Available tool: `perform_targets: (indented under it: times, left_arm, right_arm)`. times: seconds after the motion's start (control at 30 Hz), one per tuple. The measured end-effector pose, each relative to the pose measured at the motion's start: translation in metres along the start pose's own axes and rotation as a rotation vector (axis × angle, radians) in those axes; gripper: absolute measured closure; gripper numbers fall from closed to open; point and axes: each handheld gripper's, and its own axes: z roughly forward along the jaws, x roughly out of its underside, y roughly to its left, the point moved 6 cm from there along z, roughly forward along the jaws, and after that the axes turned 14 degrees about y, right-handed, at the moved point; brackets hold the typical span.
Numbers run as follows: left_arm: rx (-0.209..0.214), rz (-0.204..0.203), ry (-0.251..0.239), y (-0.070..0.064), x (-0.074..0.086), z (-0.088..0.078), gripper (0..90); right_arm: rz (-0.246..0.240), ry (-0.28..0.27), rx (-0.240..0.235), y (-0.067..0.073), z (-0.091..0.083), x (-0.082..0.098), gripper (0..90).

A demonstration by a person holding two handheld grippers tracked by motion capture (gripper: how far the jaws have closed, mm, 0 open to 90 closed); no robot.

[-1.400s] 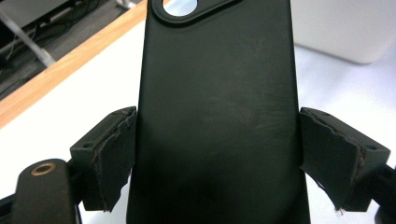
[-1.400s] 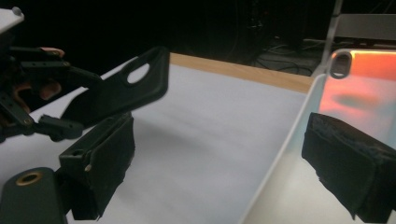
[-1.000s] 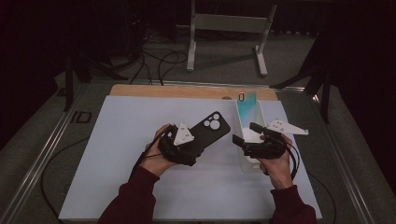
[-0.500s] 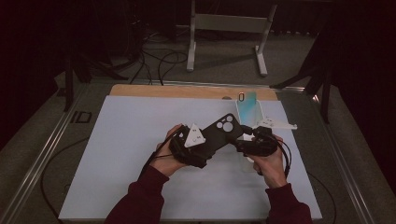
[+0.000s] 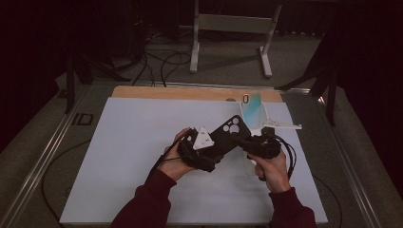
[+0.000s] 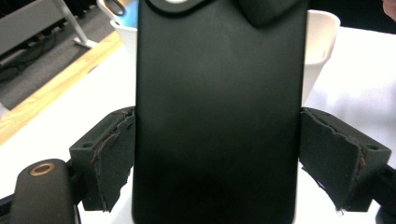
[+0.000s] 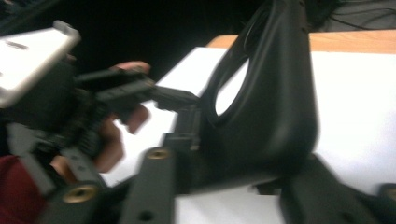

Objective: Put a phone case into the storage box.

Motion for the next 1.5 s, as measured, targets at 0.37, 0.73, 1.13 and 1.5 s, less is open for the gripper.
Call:
perform_targets:
  times: [0.37,0.73,1.13,1.5]
  left_arm:
    - [0.017,-0.033,-0.002,0.003,0.001,-0.001,10.4]
    - [0.086,-0.076,-0.019,0.009,0.005,-0.004,6.1]
    - [0.192,-0.028,-0.057,0.000,0.006,-0.005,18.9]
    - [0.204,-0.009,-0.072,0.000,0.012,-0.009,39.5]
  right_arm:
    - [-0.088,0.021,0.052,0.018,-0.001,-0.006,85.9]
    - [-0.147,0.028,0.070,0.020,-0.006,-0.008,85.7]
    - [-0.266,0.061,-0.023,0.040,-0.003,-0.006,85.7]
    - [-0.301,0.078,0.019,0.036,-0.009,-0.007,85.0]
